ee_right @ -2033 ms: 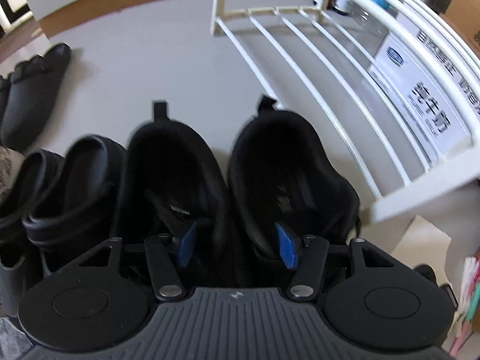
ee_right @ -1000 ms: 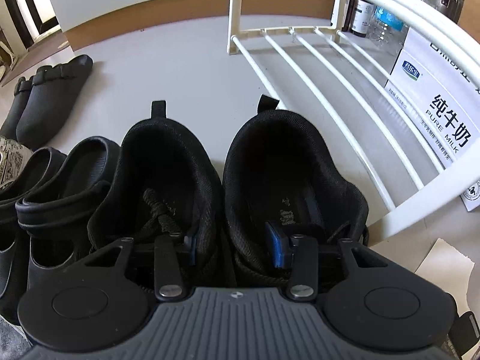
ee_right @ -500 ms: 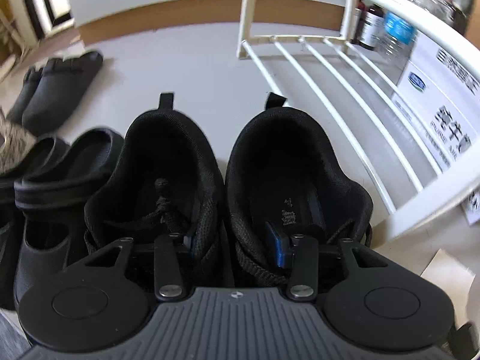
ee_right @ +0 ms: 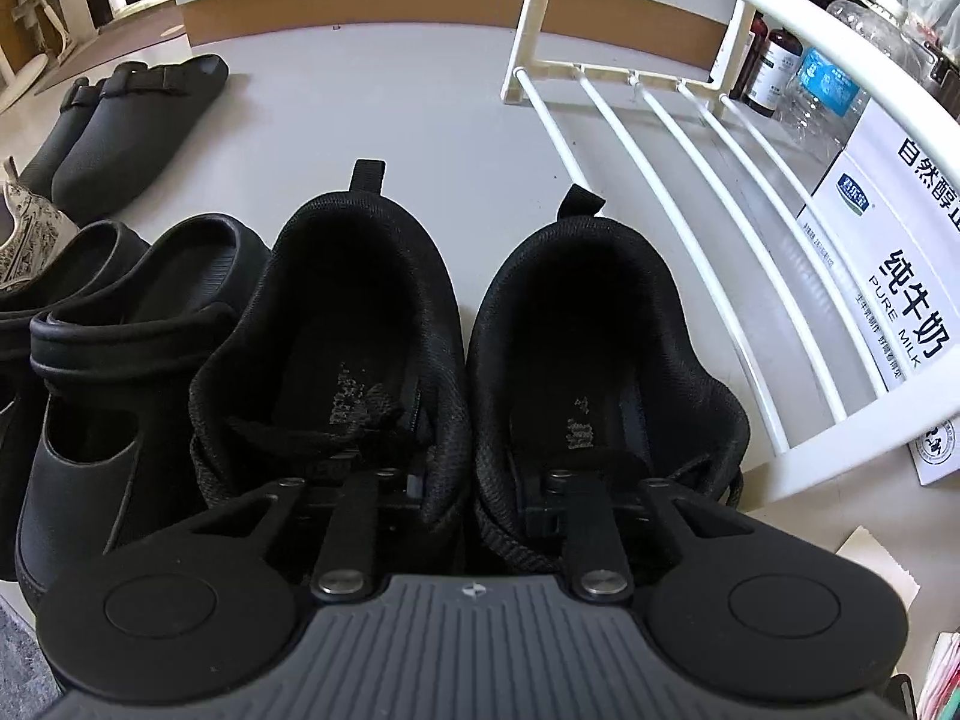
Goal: Organize scattered shoes
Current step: 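Close the right tool on both sneaker heels and lift them, then carry the black sneakers with the right tool onto the white rack shelf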
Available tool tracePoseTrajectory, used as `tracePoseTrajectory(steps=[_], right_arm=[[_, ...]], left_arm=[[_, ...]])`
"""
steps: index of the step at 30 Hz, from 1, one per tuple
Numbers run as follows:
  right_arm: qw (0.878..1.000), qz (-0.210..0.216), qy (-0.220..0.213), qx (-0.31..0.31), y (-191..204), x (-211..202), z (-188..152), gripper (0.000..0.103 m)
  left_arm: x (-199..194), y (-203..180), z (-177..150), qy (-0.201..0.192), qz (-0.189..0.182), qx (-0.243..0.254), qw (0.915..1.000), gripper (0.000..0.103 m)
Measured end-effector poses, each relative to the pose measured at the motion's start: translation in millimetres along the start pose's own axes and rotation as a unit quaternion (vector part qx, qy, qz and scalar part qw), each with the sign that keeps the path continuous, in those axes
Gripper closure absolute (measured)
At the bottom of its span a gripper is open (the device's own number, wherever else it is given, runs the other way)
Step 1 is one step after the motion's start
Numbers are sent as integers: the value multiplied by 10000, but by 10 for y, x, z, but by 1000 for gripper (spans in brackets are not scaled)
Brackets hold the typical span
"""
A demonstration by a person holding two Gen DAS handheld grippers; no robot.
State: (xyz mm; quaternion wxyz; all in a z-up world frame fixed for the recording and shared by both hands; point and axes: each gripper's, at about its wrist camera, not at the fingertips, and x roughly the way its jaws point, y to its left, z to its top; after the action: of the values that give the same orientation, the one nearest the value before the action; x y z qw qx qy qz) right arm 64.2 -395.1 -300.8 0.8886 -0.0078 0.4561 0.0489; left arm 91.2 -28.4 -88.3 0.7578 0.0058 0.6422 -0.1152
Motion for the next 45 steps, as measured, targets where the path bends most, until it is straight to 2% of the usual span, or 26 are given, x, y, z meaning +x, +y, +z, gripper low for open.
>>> tracePoseTrajectory(steps=[7, 14, 20, 25, 29, 34, 40, 45], right_arm=[[9997, 2, -134, 195, 39, -102, 123, 85], [9988, -23, -313, 370, 98, -212, 259, 86], [9955, -337, -677, 562, 198, -239, 553, 86], [9911, -715, -687, 893, 183, -116, 842, 86], [9812, -975, -703, 1513, 48, -32, 1024, 86], [9597, -1275, -843, 2360, -136, -37, 1201, 86], [9338, -1287, -1175, 3124, -335, 6, 1330, 86], [9227, -1592, -1356, 3237, -319, 126, 1257, 86]], left_arm=[[-103, 2, -35, -135, 15, 15, 9999, 29], [-183, -26, -56, -209, -52, 42, 9998, 29], [-187, -8, -42, -203, -81, 6, 9998, 29], [-151, 38, 18, -208, -3, -108, 9997, 29], [-117, 64, 72, -201, 49, -150, 9997, 29], [-88, 134, 119, -198, 50, -329, 9992, 29], [-49, 198, 142, -144, 2, -446, 9989, 29], [16, 287, 132, -55, 16, -559, 9984, 29]])
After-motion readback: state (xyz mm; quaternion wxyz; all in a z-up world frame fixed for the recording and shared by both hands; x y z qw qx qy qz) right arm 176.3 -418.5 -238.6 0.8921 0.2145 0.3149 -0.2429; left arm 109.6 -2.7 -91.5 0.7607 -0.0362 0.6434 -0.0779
